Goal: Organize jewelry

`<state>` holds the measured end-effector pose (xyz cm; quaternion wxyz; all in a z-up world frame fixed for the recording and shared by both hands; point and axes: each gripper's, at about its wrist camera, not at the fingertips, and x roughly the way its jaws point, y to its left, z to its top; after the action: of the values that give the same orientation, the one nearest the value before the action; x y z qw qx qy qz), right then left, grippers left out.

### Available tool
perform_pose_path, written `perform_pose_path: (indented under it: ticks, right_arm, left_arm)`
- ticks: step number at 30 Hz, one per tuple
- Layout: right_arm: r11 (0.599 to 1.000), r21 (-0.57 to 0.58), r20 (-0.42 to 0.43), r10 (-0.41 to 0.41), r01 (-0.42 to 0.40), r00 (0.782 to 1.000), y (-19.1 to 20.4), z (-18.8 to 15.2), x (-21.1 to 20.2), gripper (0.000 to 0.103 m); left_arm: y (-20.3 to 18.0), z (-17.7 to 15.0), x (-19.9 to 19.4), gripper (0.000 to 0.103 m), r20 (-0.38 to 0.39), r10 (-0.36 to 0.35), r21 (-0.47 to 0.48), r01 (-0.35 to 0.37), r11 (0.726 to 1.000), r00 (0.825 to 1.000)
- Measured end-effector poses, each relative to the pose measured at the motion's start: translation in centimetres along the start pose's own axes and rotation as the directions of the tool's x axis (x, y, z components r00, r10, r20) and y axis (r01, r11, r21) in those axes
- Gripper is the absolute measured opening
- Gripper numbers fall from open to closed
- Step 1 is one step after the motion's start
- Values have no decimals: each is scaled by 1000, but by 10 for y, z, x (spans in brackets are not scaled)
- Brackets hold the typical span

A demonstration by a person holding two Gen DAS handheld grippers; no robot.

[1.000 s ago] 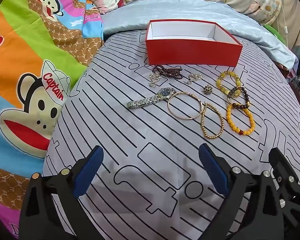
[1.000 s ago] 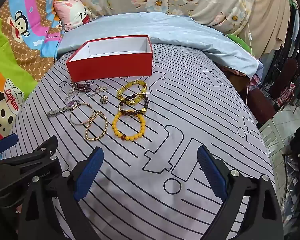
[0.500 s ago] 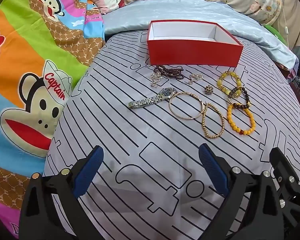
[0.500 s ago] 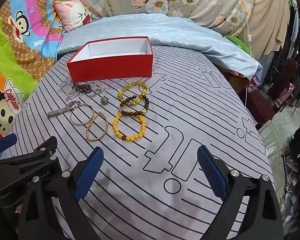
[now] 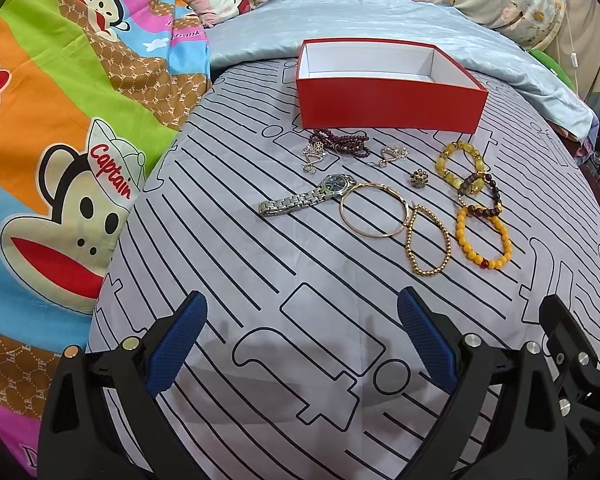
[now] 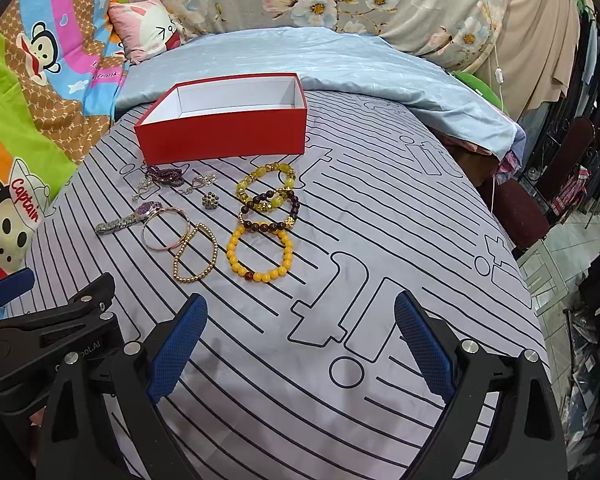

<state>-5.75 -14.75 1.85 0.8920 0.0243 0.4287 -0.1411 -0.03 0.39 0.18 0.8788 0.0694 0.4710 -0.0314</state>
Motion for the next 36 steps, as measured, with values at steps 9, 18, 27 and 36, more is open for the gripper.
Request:
perform_pose_path:
  ticks: [9, 18, 27, 36]
  right_arm:
    - [1000, 1, -2, 2, -2, 1000, 1, 1, -1, 93]
    - [1000, 1, -1, 4, -4, 1000, 1, 0, 0, 93]
    - [1000, 0, -4, 7, -7, 1000, 5, 0, 3, 93]
    - [1000, -1, -3, 7, -7, 1000, 5, 0, 5, 93]
  left_arm:
    - [2, -1, 1, 93, -3, 2, -2, -2, 1000, 1000]
    - [3, -1, 2, 93, -5, 4, -5, -4, 1000, 1000]
    - [3, -1, 1, 93, -4, 6, -7, -6, 1000, 1000]
    - [5, 0, 2, 93, -6, 10, -6, -10, 1000, 1000]
